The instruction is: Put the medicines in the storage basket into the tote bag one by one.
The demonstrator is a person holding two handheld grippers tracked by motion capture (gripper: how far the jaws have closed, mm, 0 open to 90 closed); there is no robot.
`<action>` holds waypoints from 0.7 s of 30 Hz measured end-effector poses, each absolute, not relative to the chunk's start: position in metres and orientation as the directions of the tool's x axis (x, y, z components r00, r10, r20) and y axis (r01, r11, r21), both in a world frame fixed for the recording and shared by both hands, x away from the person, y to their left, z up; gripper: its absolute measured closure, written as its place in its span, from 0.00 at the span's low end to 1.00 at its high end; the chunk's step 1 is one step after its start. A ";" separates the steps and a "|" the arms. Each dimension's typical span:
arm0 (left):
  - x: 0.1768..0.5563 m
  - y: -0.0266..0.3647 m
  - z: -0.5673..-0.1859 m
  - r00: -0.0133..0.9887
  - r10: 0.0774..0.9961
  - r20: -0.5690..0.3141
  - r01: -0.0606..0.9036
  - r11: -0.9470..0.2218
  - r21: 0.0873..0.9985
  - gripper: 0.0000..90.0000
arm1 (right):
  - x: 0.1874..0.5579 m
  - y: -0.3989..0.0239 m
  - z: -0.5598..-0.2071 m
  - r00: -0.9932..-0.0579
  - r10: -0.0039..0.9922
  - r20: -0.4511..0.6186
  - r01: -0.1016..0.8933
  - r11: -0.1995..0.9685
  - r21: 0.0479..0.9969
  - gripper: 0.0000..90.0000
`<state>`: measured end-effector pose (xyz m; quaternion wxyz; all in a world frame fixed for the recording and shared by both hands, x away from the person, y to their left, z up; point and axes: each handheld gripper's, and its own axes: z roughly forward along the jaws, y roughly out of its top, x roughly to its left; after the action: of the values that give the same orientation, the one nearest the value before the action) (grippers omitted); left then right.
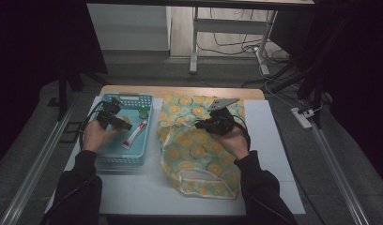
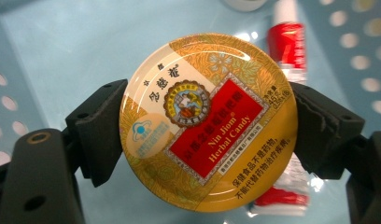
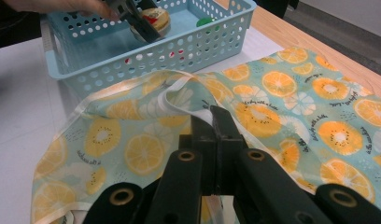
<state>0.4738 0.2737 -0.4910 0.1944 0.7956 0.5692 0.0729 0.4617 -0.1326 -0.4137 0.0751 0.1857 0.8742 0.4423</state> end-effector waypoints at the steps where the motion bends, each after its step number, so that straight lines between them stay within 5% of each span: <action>1: 0.472 0.273 -0.489 0.348 0.931 -0.107 0.872 -0.280 0.401 0.22 | 0.462 -0.133 -0.413 -0.919 0.392 0.032 0.258 0.541 0.801 1.00; 21: 0.435 0.256 -0.455 0.484 0.864 -0.136 0.785 -0.361 0.503 0.23 | 0.463 -0.133 -0.415 -0.918 0.395 0.031 0.259 0.539 0.801 1.00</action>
<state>0.4349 0.2556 -0.4549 0.2597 0.8214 0.5021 0.0759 0.4626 -0.1330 -0.4149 0.0769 0.1870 0.8739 0.4421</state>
